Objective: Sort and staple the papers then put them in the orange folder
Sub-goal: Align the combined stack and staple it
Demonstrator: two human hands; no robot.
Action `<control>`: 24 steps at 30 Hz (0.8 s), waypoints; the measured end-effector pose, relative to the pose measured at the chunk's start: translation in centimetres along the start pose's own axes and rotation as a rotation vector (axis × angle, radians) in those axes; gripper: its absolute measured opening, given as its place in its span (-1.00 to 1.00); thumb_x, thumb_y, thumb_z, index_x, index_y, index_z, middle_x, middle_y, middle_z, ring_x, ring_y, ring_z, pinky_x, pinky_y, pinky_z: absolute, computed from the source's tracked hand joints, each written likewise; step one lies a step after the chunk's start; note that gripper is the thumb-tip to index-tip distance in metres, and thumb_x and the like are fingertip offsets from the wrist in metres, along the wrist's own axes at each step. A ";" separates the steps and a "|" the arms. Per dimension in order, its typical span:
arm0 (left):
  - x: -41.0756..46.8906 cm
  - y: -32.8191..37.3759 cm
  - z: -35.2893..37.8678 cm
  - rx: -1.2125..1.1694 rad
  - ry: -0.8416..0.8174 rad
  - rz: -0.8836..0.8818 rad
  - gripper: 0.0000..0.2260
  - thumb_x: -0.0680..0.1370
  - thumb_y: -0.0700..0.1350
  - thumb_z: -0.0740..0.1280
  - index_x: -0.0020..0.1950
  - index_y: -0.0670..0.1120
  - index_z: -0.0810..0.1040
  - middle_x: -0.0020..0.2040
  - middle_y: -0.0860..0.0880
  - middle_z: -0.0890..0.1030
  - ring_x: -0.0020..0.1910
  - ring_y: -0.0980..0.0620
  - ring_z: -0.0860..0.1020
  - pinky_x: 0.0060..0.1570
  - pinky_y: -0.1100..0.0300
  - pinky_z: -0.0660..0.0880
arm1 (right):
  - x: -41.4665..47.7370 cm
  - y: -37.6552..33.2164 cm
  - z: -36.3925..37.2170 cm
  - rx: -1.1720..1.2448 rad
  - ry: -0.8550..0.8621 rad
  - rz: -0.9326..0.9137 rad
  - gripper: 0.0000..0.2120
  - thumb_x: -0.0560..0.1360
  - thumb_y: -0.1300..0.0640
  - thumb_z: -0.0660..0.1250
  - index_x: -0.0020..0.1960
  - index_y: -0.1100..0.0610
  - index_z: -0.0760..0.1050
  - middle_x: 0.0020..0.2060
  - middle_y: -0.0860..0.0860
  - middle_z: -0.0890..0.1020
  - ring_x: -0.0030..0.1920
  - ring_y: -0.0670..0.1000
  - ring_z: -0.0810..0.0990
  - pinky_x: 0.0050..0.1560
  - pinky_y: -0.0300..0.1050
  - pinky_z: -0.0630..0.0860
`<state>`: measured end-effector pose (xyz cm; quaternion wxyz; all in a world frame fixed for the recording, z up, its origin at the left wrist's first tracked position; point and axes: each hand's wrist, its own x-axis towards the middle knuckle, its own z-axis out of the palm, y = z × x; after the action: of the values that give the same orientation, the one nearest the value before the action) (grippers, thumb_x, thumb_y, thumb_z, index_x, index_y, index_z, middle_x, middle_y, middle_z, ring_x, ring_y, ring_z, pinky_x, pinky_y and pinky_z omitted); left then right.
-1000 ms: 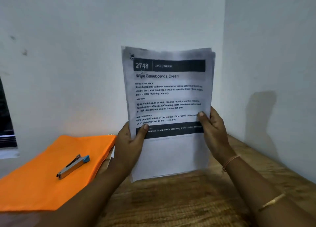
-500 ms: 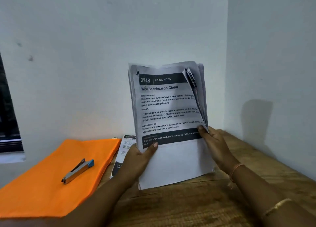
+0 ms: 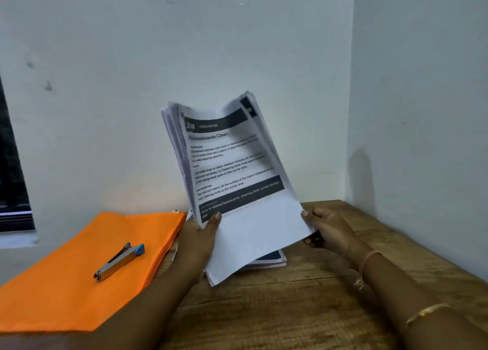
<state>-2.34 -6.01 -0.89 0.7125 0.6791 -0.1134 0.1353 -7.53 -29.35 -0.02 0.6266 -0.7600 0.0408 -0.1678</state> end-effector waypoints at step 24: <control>0.7 -0.7 -0.5 -0.001 0.087 -0.037 -0.80 0.56 -0.10 0.31 0.15 -0.10 0.47 0.02 -0.07 0.55 -0.11 -0.04 0.53 -0.19 0.16 0.45 | 0.2 0.0 -0.1 -0.020 -0.022 0.061 -0.83 0.56 0.29 0.14 0.02 0.21 0.50 -0.38 0.12 0.60 -0.43 -0.02 0.49 -0.40 -0.19 0.39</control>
<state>-1.45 -5.50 -1.33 0.7196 0.6741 -0.0696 0.1514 -7.42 -29.51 0.03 0.6242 -0.7664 0.0588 -0.1396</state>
